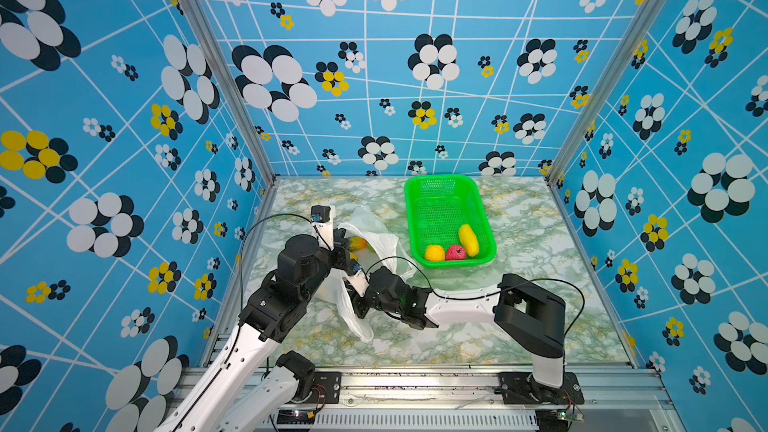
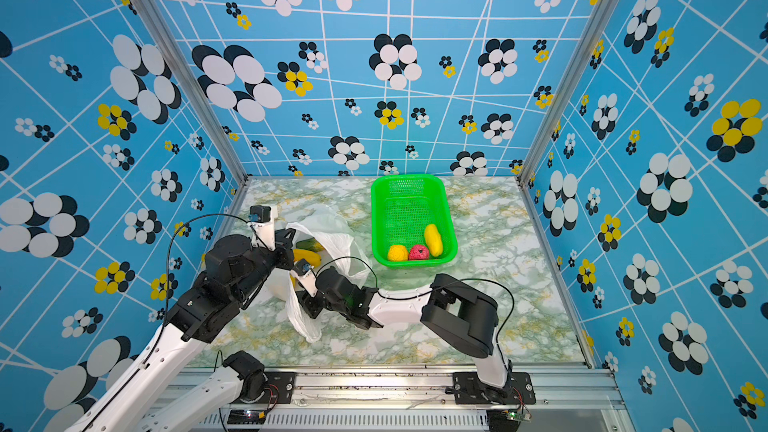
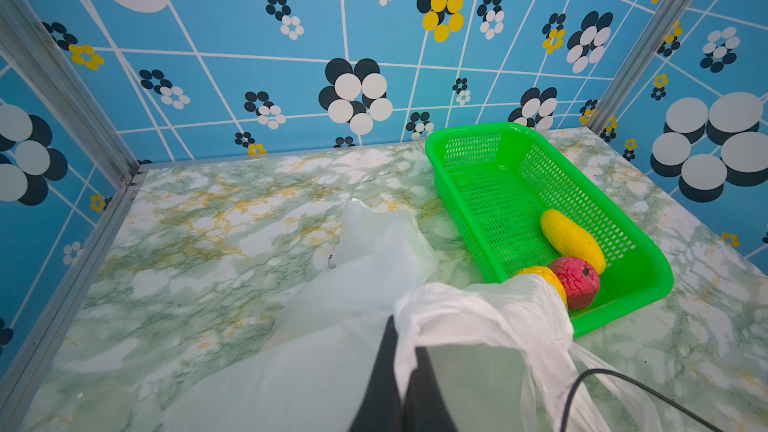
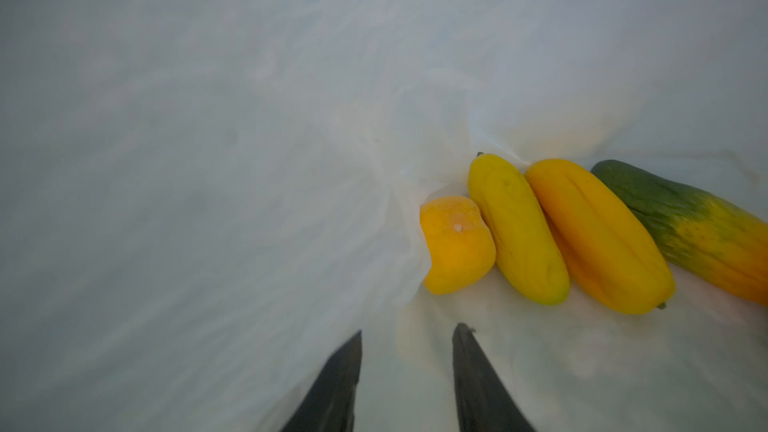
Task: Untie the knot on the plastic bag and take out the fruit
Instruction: 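Move the right gripper back and down into the bag mouth, then grasp the wrinkled yellow cucumber-shaped fruit with the right gripper and lift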
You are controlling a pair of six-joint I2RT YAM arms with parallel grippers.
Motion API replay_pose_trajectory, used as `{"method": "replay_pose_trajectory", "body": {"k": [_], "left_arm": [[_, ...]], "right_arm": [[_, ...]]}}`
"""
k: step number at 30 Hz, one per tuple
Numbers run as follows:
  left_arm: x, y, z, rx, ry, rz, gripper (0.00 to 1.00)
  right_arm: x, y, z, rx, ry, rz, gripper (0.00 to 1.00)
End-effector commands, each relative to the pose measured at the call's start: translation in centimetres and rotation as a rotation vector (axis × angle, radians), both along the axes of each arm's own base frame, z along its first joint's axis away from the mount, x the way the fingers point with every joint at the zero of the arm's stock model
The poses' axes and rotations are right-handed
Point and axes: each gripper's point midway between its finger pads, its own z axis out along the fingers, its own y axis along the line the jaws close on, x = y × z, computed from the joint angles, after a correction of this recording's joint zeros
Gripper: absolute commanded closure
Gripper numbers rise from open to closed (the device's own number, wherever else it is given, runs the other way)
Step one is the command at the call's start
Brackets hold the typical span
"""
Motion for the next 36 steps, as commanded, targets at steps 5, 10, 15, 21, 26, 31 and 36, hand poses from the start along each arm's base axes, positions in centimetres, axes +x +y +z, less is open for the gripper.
{"method": "replay_pose_trajectory", "body": {"k": [5, 10, 15, 21, 26, 31, 36], "left_arm": [[0.1, 0.0, 0.1, 0.004, -0.025, 0.005, 1.00], [0.1, 0.0, 0.2, 0.003, -0.026, 0.003, 1.00], [-0.1, 0.2, 0.2, 0.000, -0.031, 0.009, 1.00], [-0.2, 0.3, 0.4, -0.005, -0.037, 0.008, 1.00], [-0.2, 0.3, 0.3, -0.005, -0.037, 0.009, 1.00], [-0.2, 0.3, 0.3, -0.004, -0.035, 0.009, 1.00], [-0.2, 0.3, 0.3, -0.004, -0.036, 0.009, 1.00]], "right_arm": [[-2.2, 3.5, 0.1, -0.051, -0.008, 0.040, 0.55], [-0.5, 3.8, -2.1, -0.155, 0.013, -0.048, 0.32], [1.9, 2.9, -3.3, -0.227, -0.020, -0.187, 0.09], [4.5, 1.1, -5.0, -0.299, -0.060, -0.303, 0.01], [7.2, -0.3, -5.2, -0.297, -0.035, -0.370, 0.01], [7.6, 0.3, -6.2, -0.274, 0.033, -0.323, 0.09], [6.5, 2.2, -7.5, -0.263, 0.099, -0.245, 0.12]]}}
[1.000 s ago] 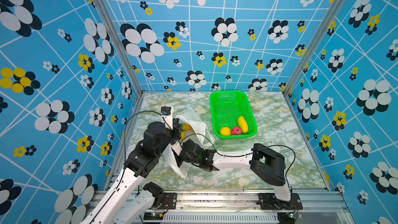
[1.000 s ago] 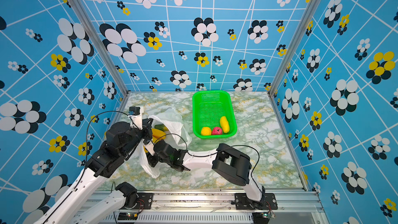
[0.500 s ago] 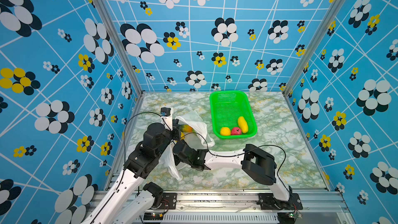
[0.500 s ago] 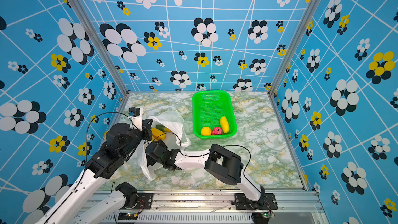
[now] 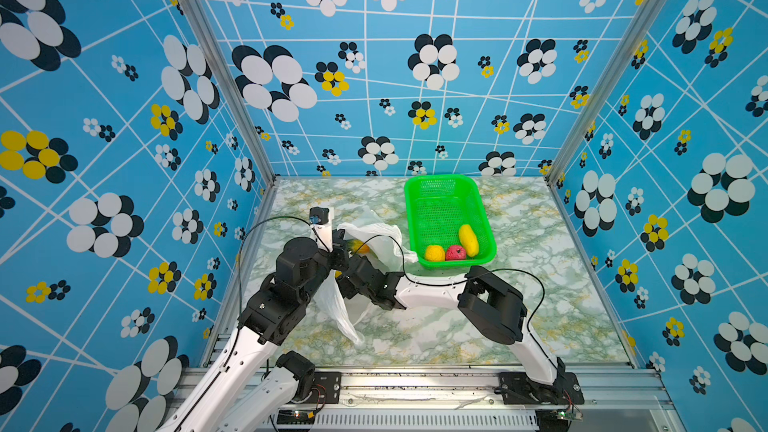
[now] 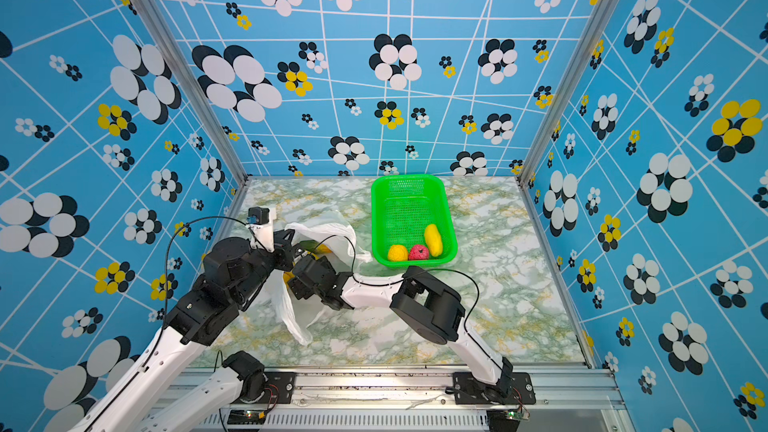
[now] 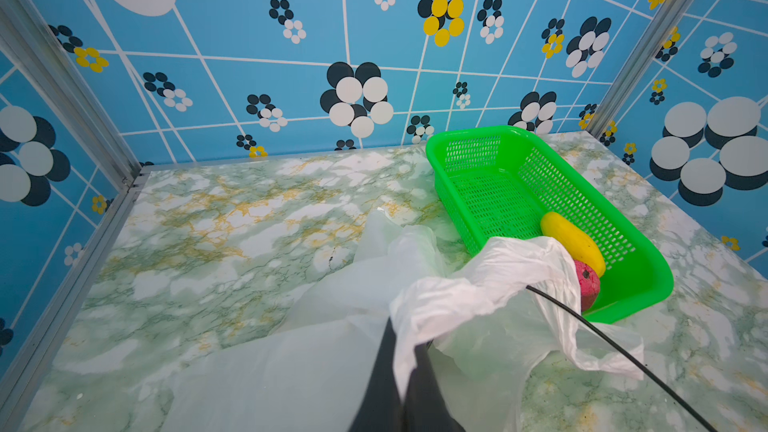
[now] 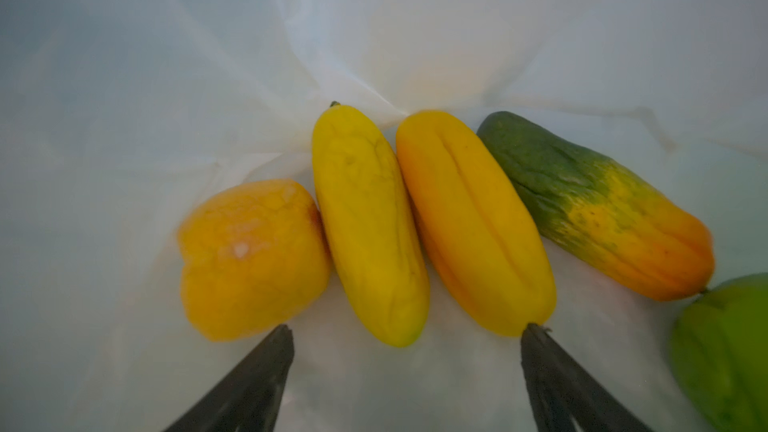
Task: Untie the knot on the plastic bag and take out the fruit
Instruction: 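Grasp the wrinkled yellow cucumber-shaped fruit with the right gripper and lift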
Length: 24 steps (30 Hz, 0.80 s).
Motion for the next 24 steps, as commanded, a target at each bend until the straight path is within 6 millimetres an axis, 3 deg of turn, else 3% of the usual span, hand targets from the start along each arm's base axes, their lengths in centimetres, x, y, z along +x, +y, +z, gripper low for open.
{"method": "replay_pose_trajectory", "body": {"k": [1, 7, 16, 20, 24], "left_arm": [[0.1, 0.1, 0.3, 0.001, -0.023, 0.005, 1.00], [0.0, 0.1, 0.3, 0.001, -0.024, 0.005, 1.00], [-0.2, 0.0, 0.3, 0.000, -0.030, -0.007, 1.00], [-0.1, -0.3, 0.3, 0.003, -0.023, -0.020, 1.00], [0.0, -0.2, 0.2, 0.007, -0.022, -0.011, 1.00]], "right_arm": [[-1.4, 2.2, -0.8, 0.031, 0.072, 0.056, 0.12], [-1.4, 3.1, -2.5, 0.008, 0.118, 0.053, 0.06], [1.1, 2.8, -6.1, -0.048, 0.207, -0.044, 0.14], [1.1, 2.8, -6.4, -0.033, 0.234, -0.040, 0.27], [1.0, 2.7, -5.3, -0.027, 0.216, -0.024, 0.39]]}}
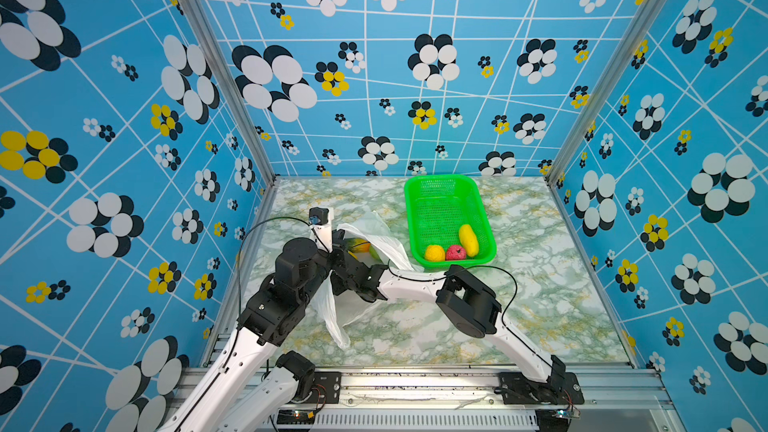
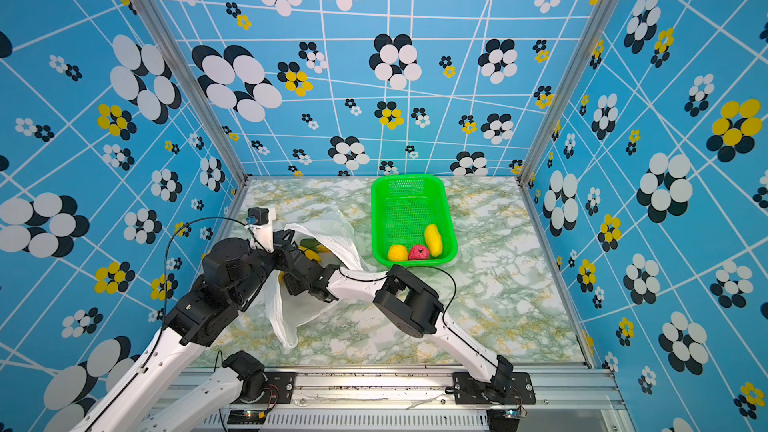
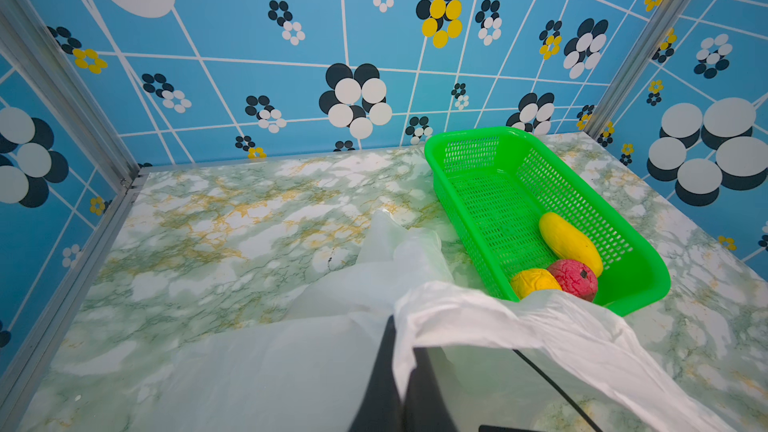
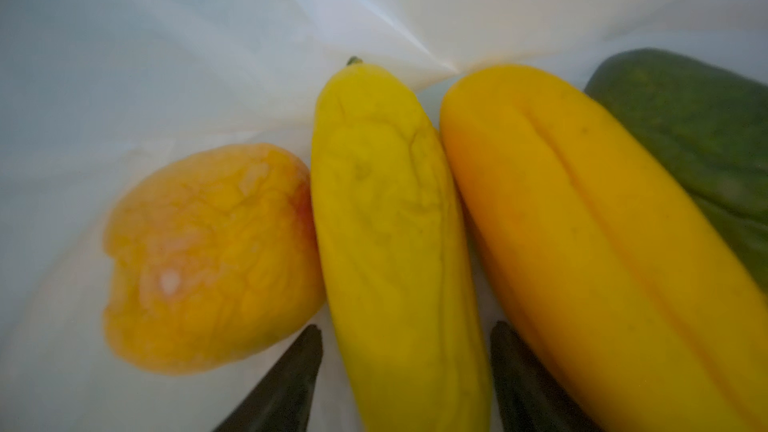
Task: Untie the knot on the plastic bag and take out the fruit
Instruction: 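Grasp the wrinkled yellow cucumber-shaped fruit with the right gripper and lift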
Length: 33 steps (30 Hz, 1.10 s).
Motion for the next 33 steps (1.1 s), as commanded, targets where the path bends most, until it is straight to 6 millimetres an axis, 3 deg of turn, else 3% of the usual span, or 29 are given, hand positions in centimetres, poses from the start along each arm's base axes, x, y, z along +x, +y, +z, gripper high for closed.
{"method": "replay_pose_trajectory", "body": {"k": [1, 9, 13, 14, 23, 27, 33], "left_arm": [[0.1, -0.2, 0.0, 0.009, -0.018, -0.007, 1.00], [0.1, -0.1, 0.3, 0.006, -0.029, -0.002, 1.00], [0.1, 0.0, 0.2, 0.008, -0.025, 0.002, 1.00], [0.1, 0.0, 0.2, 0.008, -0.026, 0.002, 1.00], [-0.1, 0.2, 0.5, 0.003, -0.034, 0.009, 1.00], [0.0, 0.3, 0.4, 0.004, -0.039, 0.016, 0.99], [0.0, 0.2, 0.3, 0.005, -0.035, 0.010, 0.99]], "right_arm": [[-0.6, -0.8, -0.8, -0.037, 0.027, 0.007, 0.40], [-1.0, -1.8, 3.0, 0.016, -0.029, 0.021, 0.54], [-1.3, -3.1, 5.8, 0.066, -0.070, 0.012, 0.57], [-1.8, -4.0, 5.3, 0.056, -0.068, 0.015, 0.58], [-3.5, -8.6, 11.6, 0.217, -0.200, 0.004, 0.61], [-4.1, -9.5, 12.8, 0.261, -0.229, 0.016, 0.60], [-4.9, -9.6, 12.8, 0.285, -0.229, 0.044, 0.63]]}}
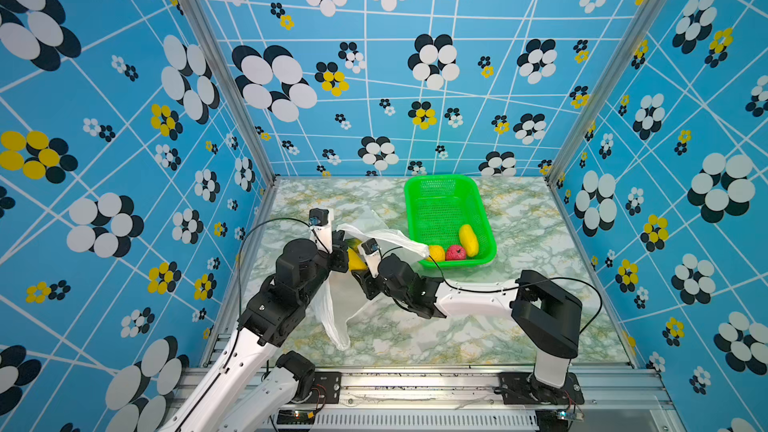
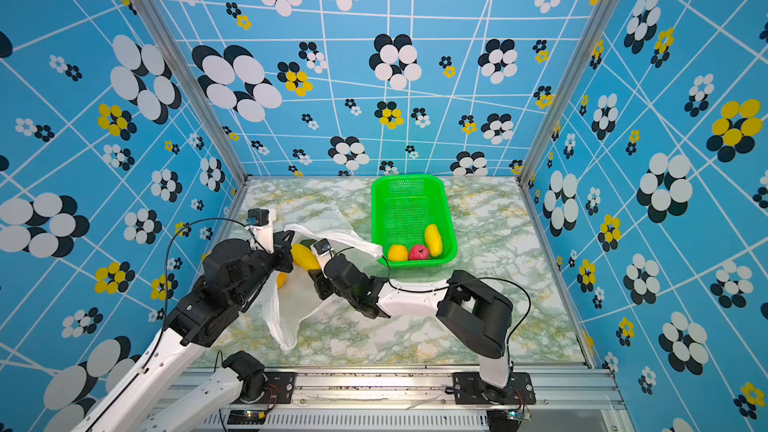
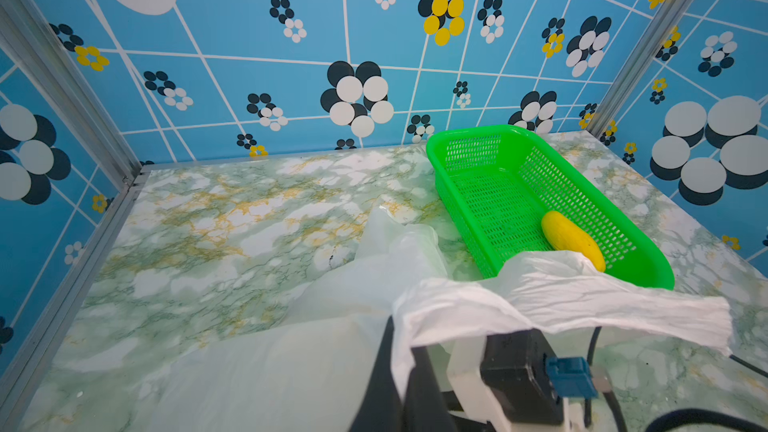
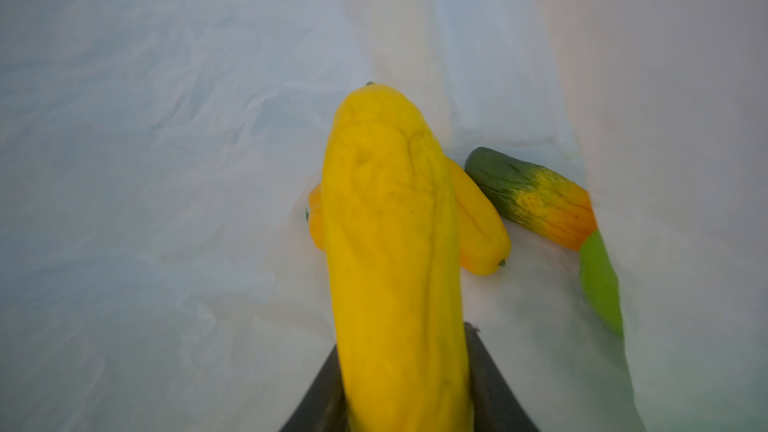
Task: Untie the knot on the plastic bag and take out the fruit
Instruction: 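Grasp the wrinkled yellow cucumber-shaped fruit with the right gripper and lift, then carry the wrinkled yellow fruit with the right gripper over the basket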
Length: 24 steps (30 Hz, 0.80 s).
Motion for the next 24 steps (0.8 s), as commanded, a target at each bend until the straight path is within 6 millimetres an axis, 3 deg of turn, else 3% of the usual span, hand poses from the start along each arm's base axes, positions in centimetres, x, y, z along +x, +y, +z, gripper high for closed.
{"method": "replay_pose_trajectory", "body": {"k": [1, 5, 10, 19, 24], "left_arm": [[0.1, 0.2, 0.6, 0.004, -0.036, 0.010, 0.99], [0.0, 0.3, 0.5, 0.003, -0.033, 0.013, 0.99], [0.0, 0.4, 0.5, 0.002, -0.036, 0.021, 0.99], [0.1, 0.4, 0.2, 0.001, -0.035, 0.022, 0.99], [0.3, 0.6, -0.1, 0.007, -0.032, 0.038, 0.99]], "right_arm": [[-1.2, 0.2, 2.0, 0.062, -0.062, 0.060, 0.63], [-4.6, -0.9, 4.3, 0.098, -0.219, 0.143, 0.63], [-7.5, -5.0, 7.9, 0.214, -0.363, 0.176, 0.63], [-7.2, -13.0, 12.7, 0.250, -0.502, -0.019, 0.65], [-6.2, -16.2, 14.1, 0.245, -0.535, -0.125, 0.65]]}}
